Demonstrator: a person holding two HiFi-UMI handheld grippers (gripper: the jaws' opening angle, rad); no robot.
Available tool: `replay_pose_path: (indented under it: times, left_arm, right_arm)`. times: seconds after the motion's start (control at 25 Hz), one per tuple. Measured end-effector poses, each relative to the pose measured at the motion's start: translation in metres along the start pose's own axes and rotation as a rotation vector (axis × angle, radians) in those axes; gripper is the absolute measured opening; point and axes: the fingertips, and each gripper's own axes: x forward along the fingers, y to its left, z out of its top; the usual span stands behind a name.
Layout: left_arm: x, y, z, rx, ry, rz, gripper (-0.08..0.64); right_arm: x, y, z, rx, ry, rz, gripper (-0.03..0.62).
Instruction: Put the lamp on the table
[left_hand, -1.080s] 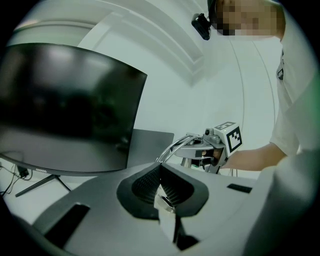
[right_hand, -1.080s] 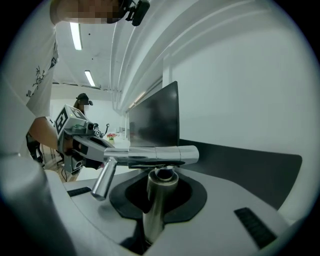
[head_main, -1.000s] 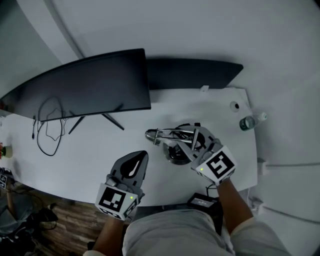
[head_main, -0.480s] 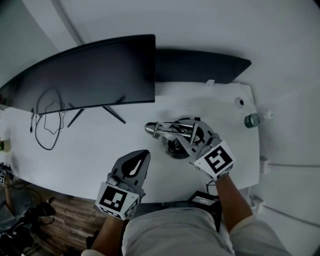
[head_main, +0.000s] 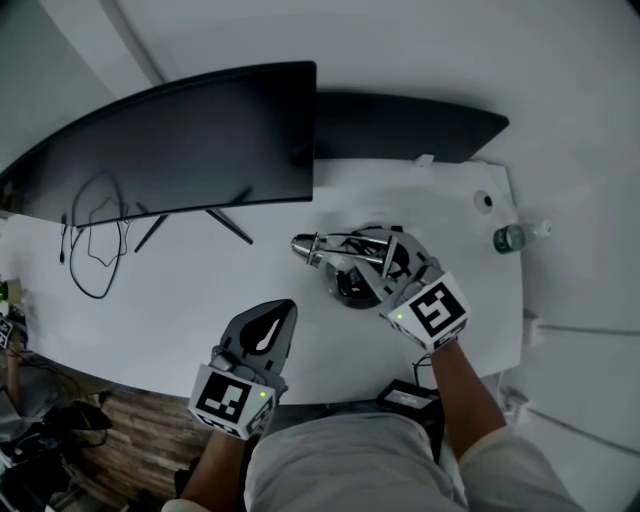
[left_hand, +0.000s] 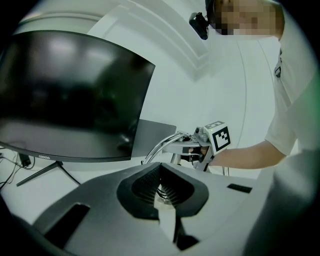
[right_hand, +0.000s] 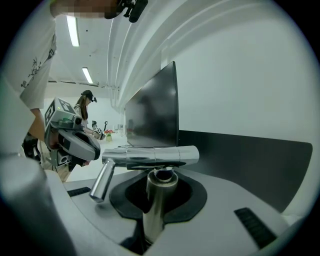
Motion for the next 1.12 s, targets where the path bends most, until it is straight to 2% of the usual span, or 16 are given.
replay_pose_path:
  times: [0.32, 0.84, 1.12]
  left_arm:
    - [0.001, 0.002, -0.001, 0.001, 0.005, 0.011, 0.003]
    - [0.006, 0.001, 0.001, -0.009, -0.004, 0.018, 0.003]
    - [0.014, -0.005, 0.005, -0.013, -0.011, 0.000, 0.003]
  right_arm:
    - [0.005, -0.005, -0.003, 0.010, -0.011, -0.011, 0.057]
    - [0.009, -0.004, -0.009, -0.031, -0.016, -0.005, 0.057]
    - [0.008, -0.002, -0.011, -0.020, -0.011, -0.003, 0.058]
